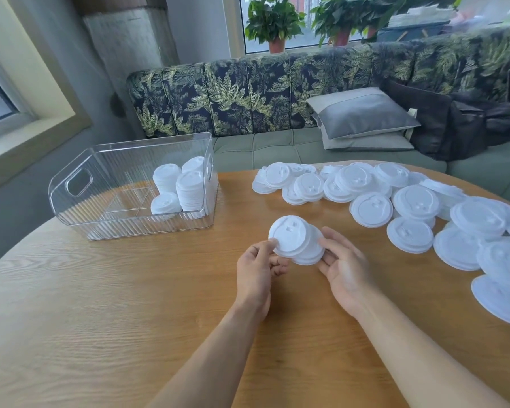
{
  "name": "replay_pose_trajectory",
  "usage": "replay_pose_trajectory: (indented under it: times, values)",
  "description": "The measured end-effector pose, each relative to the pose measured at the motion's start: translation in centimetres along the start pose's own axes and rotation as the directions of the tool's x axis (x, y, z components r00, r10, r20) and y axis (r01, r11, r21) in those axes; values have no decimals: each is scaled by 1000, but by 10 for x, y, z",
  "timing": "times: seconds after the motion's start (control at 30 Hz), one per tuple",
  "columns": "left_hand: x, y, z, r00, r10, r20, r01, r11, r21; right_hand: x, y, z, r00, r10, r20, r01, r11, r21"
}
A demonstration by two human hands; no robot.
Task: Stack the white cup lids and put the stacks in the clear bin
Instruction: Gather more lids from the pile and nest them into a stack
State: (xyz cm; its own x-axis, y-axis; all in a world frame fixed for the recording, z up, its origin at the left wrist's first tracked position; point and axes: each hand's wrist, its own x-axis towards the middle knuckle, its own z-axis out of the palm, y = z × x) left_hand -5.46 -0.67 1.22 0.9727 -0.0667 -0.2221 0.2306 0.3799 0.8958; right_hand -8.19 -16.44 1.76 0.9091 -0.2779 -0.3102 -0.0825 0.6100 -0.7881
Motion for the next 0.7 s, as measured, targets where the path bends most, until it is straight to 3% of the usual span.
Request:
replay_pose_trajectory:
  times: [0.23, 0.47, 0.53, 0.6, 0.7]
  values:
    - [-4, -11, 3, 993, 109, 40, -115, 971, 212, 0, -1, -5, 997, 48, 69, -58, 986, 158]
    - [-10, -11, 7, 989, 142, 44, -148, 930, 336, -3, -1, -3, 993, -1, 120, -11, 995, 100]
    - [-12, -16, 8, 960, 270, 70, -269, 831, 488, -3, -1, -2, 994, -2, 108, -10, 994, 108]
    - [-17, -24, 9, 892, 421, 164, -419, 634, 650, -5, -2, -1, 994, -5, 108, -5, 996, 91]
    - [-19, -27, 14, 808, 499, 313, -535, 401, 743, -7, -3, 0, 993, -2, 115, 0, 1000, 18]
